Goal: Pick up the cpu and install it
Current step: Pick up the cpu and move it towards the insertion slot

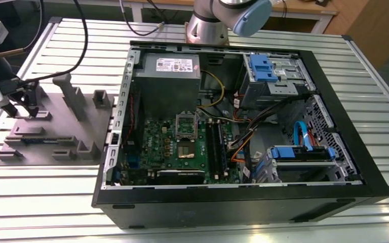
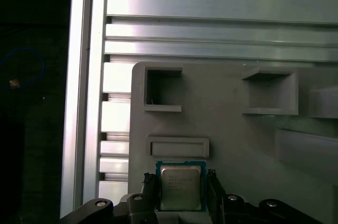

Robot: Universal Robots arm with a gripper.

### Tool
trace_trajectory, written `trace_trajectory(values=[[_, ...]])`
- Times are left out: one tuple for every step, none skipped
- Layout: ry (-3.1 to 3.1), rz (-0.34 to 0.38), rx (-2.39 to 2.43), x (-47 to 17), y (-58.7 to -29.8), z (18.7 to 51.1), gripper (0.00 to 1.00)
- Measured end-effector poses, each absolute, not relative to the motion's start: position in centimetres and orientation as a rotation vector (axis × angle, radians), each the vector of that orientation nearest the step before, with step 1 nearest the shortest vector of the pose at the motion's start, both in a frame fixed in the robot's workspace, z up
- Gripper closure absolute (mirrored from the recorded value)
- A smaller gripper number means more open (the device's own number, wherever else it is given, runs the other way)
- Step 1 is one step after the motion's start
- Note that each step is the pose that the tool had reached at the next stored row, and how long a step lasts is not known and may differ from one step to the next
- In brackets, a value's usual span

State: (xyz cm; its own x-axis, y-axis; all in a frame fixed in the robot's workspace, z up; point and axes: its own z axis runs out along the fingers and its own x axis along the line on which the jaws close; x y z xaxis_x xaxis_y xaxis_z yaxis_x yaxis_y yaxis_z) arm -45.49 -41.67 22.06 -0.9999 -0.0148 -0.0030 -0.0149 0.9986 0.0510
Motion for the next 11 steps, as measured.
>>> trace_trajectory(values=[[3.138, 0.08, -0.023, -45.49, -41.67, 22.08, 0.53], [3.138, 0.08, -0.023, -45.48, -41.67, 22.1, 0.53], [3.138, 0.08, -0.023, -45.49, -41.67, 22.12, 0.53], [3.138, 0.08, -0.023, -45.48, -41.67, 22.13, 0.53], [3.138, 0.08, -0.023, -45.49, -41.67, 22.15, 0.53], [3.138, 0.08, -0.023, -45.49, -41.67, 22.17, 0.53], [3.138, 0.08, -0.023, -45.49, -41.67, 22.19, 0.53], [3.138, 0.08, -0.023, -45.48, -41.67, 22.21, 0.53], [3.138, 0.08, -0.023, -45.48, -41.67, 22.23, 0.53], [3.138, 0.08, -0.023, -45.49, -41.67, 22.26, 0.53], [3.138, 0.08, -0.023, -45.49, -41.67, 22.28, 0.53]])
